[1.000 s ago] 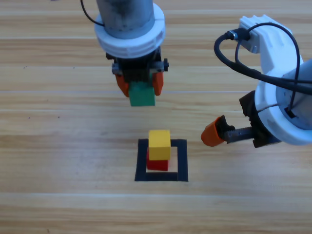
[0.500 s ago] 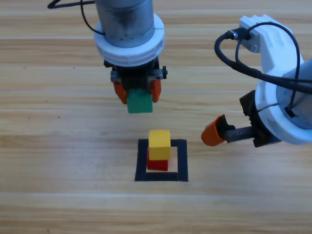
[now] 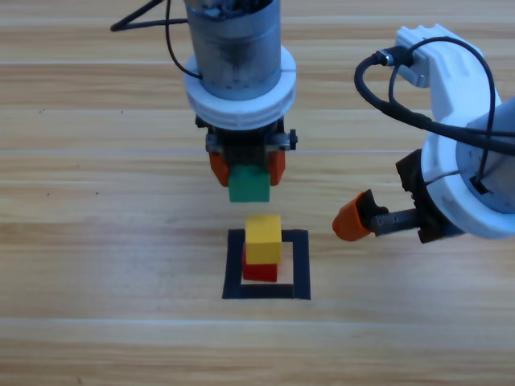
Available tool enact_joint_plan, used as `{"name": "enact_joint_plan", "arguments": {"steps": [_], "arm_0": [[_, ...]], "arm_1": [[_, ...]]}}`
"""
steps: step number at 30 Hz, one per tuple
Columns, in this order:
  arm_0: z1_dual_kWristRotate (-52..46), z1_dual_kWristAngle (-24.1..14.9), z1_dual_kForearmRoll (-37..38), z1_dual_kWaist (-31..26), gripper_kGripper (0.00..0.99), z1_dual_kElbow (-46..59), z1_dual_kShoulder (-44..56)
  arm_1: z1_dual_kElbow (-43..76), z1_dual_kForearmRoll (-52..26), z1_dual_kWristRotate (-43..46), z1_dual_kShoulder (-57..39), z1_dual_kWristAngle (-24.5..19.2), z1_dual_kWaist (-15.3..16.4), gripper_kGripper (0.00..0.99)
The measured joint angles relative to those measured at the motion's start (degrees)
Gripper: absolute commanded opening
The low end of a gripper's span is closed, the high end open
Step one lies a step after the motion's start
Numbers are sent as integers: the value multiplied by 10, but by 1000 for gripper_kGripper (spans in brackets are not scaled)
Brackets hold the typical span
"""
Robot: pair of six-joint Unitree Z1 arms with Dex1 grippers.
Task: Stack the blocks in the rectangular block: red at the bottom, yellow in the middle, green on top
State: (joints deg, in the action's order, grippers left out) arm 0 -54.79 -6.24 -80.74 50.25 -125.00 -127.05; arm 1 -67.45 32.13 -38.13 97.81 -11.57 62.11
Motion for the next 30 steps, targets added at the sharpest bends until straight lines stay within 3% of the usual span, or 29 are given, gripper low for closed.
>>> {"name": "enact_joint_plan", "arguments": {"steps": [30], "arm_0": [[-4, 12, 0, 5, 29, -8, -29]], "arm_1": [[0, 0, 1, 0, 1, 0, 990]]}}
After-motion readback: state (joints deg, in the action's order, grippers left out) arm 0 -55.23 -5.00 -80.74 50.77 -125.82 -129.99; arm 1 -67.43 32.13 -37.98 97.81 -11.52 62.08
